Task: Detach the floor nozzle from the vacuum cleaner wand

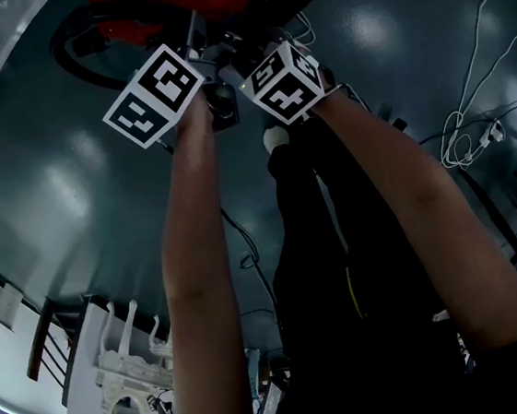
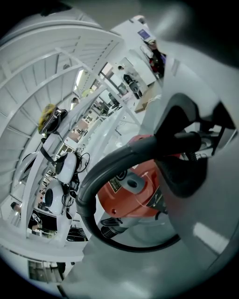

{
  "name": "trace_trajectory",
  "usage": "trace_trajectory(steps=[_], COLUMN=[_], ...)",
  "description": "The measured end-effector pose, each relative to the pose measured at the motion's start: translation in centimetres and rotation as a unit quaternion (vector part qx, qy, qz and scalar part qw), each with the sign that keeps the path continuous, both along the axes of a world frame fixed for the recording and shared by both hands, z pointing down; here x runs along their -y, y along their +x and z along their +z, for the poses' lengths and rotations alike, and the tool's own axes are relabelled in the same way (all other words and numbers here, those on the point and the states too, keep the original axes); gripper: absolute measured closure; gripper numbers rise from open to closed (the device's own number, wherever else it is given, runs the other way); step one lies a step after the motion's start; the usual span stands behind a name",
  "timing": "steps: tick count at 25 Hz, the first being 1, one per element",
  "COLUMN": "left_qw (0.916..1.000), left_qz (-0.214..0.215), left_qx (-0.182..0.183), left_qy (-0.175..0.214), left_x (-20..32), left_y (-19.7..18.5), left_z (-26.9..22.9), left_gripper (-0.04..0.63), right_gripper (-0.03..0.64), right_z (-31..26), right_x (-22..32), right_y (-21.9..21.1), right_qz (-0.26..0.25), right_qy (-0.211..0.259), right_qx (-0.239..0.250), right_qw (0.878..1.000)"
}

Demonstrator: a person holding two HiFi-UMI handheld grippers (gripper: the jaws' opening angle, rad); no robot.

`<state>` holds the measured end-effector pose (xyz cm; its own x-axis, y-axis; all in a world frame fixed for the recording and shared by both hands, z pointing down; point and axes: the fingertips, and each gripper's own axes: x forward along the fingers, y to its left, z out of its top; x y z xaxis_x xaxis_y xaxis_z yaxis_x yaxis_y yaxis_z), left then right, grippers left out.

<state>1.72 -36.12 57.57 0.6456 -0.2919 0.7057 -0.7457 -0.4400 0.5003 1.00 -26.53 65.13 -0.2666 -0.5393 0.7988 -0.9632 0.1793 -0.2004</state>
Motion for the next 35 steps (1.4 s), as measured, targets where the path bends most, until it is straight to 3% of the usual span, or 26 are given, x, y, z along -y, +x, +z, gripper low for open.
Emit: trace_trajectory(steps=[4,9,12,15,20,28,35], left_qw=[0.9999,0.9975,0.9978,0.9979,0.9951,0.9923,0.9901], left_qz=[0.011,-0.020,-0.013,-0.001,0.016,0.013,0.030], left_qx=[0.009,0.001,0.000,0.014,0.021,-0.003,0.024], left_qy=[0.005,0.068,0.064,0.063,0.095,0.123,0.135], left_x=[-0.9,3.7,4.1,1.7,0.0,-1.8,-3.8], left_y=[0.2,-0.7,-1.2,-1.9,-1.8,-1.3,-1.3], left_z=[-0.1,-2.8,-2.8,-1.0,-0.5,-1.4,0.3], left_gripper=[0.449,0.456,0.456,0.459,0.459,0.459,0.459], right_gripper=[0.449,0.449,0.449,0.449,0.449,0.449,0.449], right_z=[0.1,3.1,4.2,4.4,4.1,4.2,4.7], right_x=[-0.8,-5.4,-8.0,-7.2,-5.2,-4.3,-4.3], right_y=[0.0,0.6,1.4,1.8,3.5,5.3,6.8], right_qz=[-0.003,-0.009,-0.004,0.001,0.017,0.036,0.053], right_qy=[-0.004,-0.056,-0.069,-0.069,-0.062,-0.068,-0.078], right_qx=[0.001,-0.003,-0.006,-0.005,-0.009,-0.016,-0.022], right_qw=[1.000,0.998,0.998,0.998,0.998,0.997,0.995])
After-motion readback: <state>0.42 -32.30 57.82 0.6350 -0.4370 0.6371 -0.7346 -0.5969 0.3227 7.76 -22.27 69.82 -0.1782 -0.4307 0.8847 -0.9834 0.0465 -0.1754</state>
